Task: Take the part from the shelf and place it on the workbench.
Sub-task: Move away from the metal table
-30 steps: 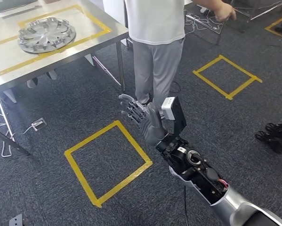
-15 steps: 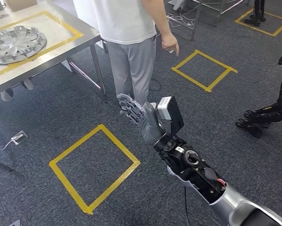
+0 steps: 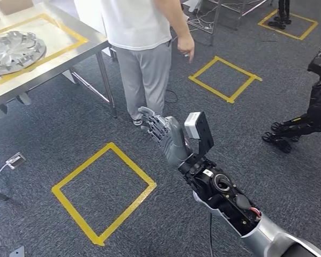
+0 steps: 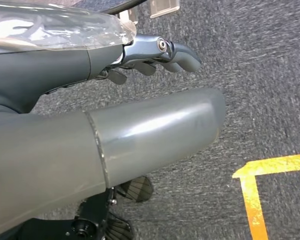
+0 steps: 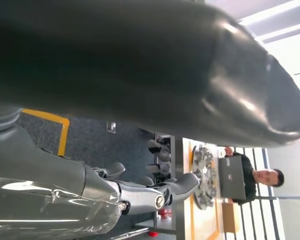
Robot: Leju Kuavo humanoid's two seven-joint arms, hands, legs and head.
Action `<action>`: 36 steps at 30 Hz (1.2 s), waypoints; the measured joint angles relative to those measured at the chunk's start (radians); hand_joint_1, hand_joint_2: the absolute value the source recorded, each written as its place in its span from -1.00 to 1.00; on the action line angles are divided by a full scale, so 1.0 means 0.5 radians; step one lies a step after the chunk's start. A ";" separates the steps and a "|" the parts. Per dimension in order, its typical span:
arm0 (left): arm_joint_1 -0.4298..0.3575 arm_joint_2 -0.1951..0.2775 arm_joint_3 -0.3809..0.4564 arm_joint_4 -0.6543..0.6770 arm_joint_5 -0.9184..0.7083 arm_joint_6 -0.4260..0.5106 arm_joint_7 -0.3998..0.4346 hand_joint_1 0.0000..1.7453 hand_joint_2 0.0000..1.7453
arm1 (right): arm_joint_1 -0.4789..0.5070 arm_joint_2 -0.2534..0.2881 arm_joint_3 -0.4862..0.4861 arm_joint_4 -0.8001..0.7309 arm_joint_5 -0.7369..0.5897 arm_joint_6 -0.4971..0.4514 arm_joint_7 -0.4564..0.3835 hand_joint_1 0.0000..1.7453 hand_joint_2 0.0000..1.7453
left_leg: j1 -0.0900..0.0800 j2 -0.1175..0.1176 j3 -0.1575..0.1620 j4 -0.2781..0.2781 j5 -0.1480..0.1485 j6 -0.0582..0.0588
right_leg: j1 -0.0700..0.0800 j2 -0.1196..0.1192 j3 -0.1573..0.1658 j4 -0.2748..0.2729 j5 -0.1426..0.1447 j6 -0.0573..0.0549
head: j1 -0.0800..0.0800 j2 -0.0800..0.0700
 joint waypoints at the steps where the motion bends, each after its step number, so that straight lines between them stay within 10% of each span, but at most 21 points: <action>1: 0.000 0.001 0.000 0.000 0.000 0.000 0.000 -1.00 -1.00 | -0.001 0.000 0.000 0.000 0.000 0.001 0.000 -1.00 -1.00 | -0.005 0.009 -0.002 0.002 0.000 -0.009 | 0.006 -0.004 0.012 -0.026 -0.006 -0.012 | -0.004 0.000; 5: -0.002 0.002 0.000 0.000 0.001 0.000 0.000 -1.00 -1.00 | -0.004 0.000 0.000 -0.001 0.000 0.002 -0.002 -1.00 -1.00 | 0.000 0.006 -0.028 0.064 -0.050 -0.050 | 0.004 0.045 0.012 -0.039 0.014 -0.066 | -0.024 0.000; 10: 0.008 0.008 0.000 0.000 0.002 0.000 0.000 -1.00 -1.00 | -0.002 0.000 0.003 0.001 0.000 0.005 -0.003 -1.00 -1.00 | 0.003 -0.075 -0.311 0.633 -0.280 -0.064 | 0.006 0.105 -0.003 -0.044 0.028 -0.094 | -0.044 0.000; 15: 0.006 0.013 0.000 0.000 0.017 0.003 -0.005 -1.00 -1.00 | -0.009 0.000 0.005 0.008 -0.006 0.033 -0.037 -1.00 -1.00 | -0.002 -0.135 -0.053 0.073 0.003 -0.020 | 0.013 0.173 -0.005 -0.041 0.033 -0.082 | -0.046 0.000; 20: 0.003 0.015 0.000 -0.001 0.029 0.007 -0.011 -1.00 -1.00 | -0.022 0.000 0.006 0.033 -0.013 0.055 -0.065 -1.00 -1.00 | 0.000 -0.110 -0.020 -0.011 0.022 0.012 | 0.011 0.189 -0.035 -0.014 0.015 -0.029 | -0.045 0.000; 25: 0.010 0.015 -0.001 -0.001 0.041 0.012 -0.015 -1.00 -1.00 | -0.034 0.000 0.009 0.064 -0.015 0.065 -0.075 -1.00 -1.00 | 0.005 -0.054 -0.016 -0.020 0.026 0.038 | -0.002 0.093 -0.293 0.554 -0.244 0.008 | -0.014 0.000; 27: 0.012 0.014 -0.002 -0.001 0.046 0.013 -0.015 -1.00 -1.00 | -0.033 0.000 0.014 0.075 -0.015 0.069 -0.077 -1.00 -1.00 | 0.007 -0.035 -0.013 -0.018 0.022 0.033 | -0.007 0.077 -0.248 0.470 -0.162 0.011 | -0.011 0.000; 30: 0.012 0.016 -0.002 -0.001 0.050 0.013 -0.016 -1.00 -1.00 | -0.041 0.000 0.016 0.084 -0.015 0.072 -0.081 -1.00 -1.00 | -0.001 -0.013 -0.007 -0.006 0.008 0.011 | -0.001 0.015 -0.041 0.064 -0.002 -0.005 | -0.002 0.000; 36: 0.014 0.020 -0.002 -0.001 0.068 0.014 -0.020 -1.00 -1.00 | -0.054 0.003 0.020 0.098 -0.014 0.094 -0.084 -1.00 -1.00 | -0.002 -0.006 -0.044 0.082 -0.056 -0.049 | 0.004 0.046 0.005 -0.042 0.019 -0.074 | -0.023 0.000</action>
